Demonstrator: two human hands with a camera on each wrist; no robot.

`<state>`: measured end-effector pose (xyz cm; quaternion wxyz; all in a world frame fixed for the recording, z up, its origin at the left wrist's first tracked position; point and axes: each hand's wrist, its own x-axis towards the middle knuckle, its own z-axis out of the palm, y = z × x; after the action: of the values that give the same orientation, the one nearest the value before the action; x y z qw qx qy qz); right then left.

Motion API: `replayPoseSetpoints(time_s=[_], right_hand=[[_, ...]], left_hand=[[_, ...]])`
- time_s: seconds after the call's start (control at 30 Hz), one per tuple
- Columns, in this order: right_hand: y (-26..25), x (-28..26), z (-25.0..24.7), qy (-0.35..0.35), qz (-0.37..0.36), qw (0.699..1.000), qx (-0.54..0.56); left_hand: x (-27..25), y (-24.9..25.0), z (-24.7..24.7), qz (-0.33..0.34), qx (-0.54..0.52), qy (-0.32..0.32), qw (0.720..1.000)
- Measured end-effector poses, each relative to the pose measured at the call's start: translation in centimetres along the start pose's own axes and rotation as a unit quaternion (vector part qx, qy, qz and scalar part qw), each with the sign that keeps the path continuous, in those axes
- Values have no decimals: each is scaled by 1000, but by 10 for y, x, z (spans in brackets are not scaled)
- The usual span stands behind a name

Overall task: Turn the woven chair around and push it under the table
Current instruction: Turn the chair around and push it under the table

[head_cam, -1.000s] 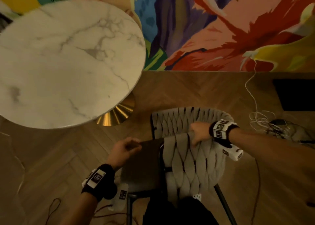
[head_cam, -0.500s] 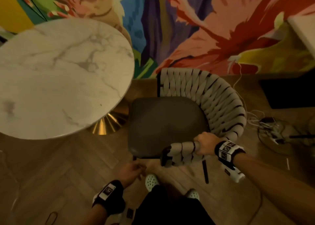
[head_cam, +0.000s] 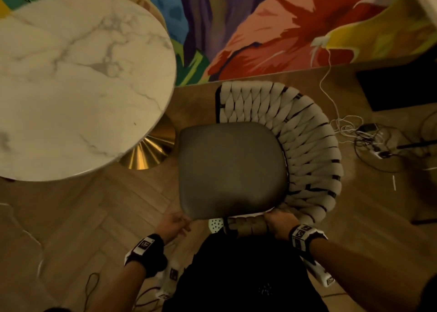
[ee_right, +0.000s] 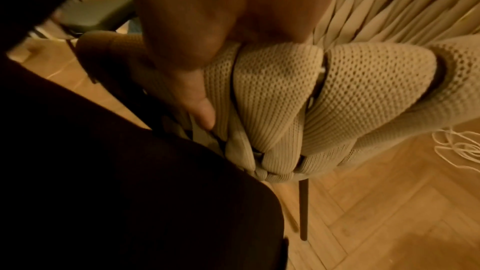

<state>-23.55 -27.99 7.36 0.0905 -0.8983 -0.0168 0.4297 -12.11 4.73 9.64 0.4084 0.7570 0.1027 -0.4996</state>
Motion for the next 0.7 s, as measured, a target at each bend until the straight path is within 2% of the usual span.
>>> replayPoseSetpoints(time_s=[0.2,0.3,0.43,0.53,0.63,0.7], right_hand=[[-4,9,14,36,12,999,13],[-7,10,22,19,26,999,-7],[-11,10,41,-18,21,999,-30],[-8,12,39,0,14,1000,-14],[-4,16,28,31,3,999,-5],[-1,15,23,43,6,999,10]], left_hand=[[14,-19,28,-58,32,-64,996],[18,-19,40,-65,52,-88,993],[25,-14,36,-62,55,-87,993],[29,-11,37,-94,66,-112,987],[33,-1,57,-146,48,-173,973],[39,6,77,-201,24,-229,952]])
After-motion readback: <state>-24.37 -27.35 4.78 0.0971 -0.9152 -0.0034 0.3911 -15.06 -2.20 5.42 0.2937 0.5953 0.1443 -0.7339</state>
